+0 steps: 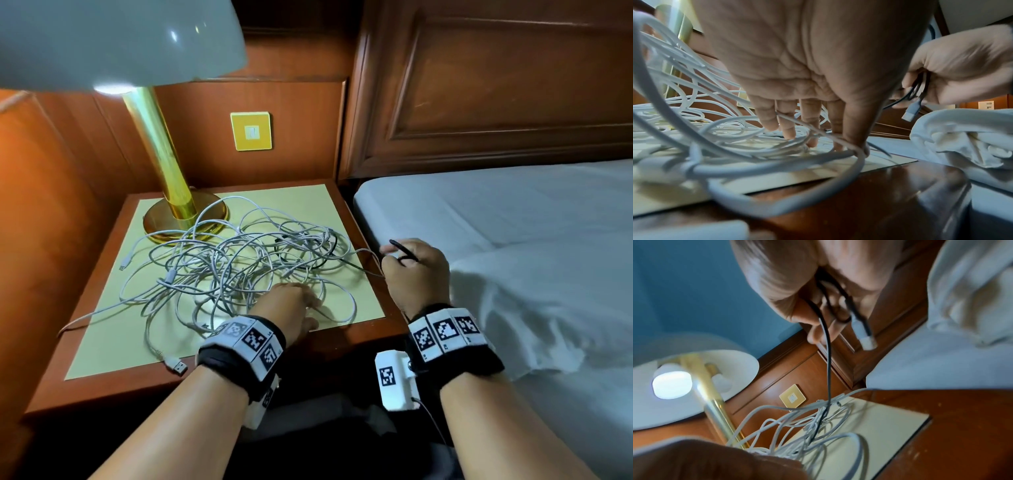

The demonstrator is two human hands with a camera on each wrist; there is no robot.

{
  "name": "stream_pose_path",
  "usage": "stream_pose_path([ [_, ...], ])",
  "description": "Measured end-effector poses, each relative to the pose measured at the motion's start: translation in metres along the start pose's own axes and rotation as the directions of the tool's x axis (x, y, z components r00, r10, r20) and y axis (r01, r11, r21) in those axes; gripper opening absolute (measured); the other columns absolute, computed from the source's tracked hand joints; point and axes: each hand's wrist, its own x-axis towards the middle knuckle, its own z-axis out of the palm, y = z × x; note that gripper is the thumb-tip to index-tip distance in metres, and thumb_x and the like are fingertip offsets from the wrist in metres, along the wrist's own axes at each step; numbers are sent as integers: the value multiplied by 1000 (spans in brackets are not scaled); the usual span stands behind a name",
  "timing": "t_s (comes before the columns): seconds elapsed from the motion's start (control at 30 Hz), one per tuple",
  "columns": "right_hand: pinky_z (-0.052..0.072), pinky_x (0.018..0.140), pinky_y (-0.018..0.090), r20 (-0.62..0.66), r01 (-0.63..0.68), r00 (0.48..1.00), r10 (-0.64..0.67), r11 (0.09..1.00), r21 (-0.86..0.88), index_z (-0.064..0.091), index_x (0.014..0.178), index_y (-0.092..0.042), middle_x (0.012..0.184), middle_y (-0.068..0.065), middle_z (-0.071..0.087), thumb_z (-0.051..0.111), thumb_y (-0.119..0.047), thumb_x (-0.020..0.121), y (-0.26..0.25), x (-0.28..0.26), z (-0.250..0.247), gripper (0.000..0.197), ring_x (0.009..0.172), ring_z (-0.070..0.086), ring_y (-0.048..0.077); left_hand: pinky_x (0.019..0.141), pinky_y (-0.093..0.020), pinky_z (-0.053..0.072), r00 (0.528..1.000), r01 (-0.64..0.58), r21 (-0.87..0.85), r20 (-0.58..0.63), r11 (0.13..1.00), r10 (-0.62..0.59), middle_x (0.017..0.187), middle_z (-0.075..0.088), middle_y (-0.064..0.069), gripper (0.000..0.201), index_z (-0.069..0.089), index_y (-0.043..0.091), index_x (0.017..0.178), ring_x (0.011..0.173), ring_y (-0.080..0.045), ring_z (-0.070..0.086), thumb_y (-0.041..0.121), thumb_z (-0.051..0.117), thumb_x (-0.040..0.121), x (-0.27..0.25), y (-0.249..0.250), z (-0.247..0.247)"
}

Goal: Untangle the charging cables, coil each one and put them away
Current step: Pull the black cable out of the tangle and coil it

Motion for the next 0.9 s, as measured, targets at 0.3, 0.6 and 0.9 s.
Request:
stream_pose_path([
  [0.3, 41, 57, 23, 141, 15, 990, -9, 999, -42, 49, 71, -19, 64, -7, 54, 60, -15, 84, 15, 7, 2, 18, 59, 49, 16, 124, -40, 16, 983, 83, 137, 150, 987, -103, 153, 44, 6, 48, 51, 22, 141, 152, -25, 20, 44, 48, 99, 19, -3, 3],
  [0.6, 50, 84, 28, 474, 134, 860, 187, 815, -564, 70, 100, -26, 103, -5, 71, 68, -33, 85, 37, 9, 7, 17, 100, 65, 21, 118, -48, 26, 977, 121, 207, 150, 971, -154, 166, 9, 16, 60, 27, 29, 155, 153, -32, 10, 46, 46, 101, 22, -4, -8],
  [0.9, 36, 57, 31, -14, -186, 982, 186, 982, -37, 50, 61, -11, 56, 1, 54, 58, -49, 93, 20, 15, -14, 51, 58, 52, 20, 113, -44, 25, 969, 187, 152, 133, 970, -208, 161, 20, 10, 39, 45, 32, 136, 148, -32, 19, 47, 48, 100, 25, -6, -15],
])
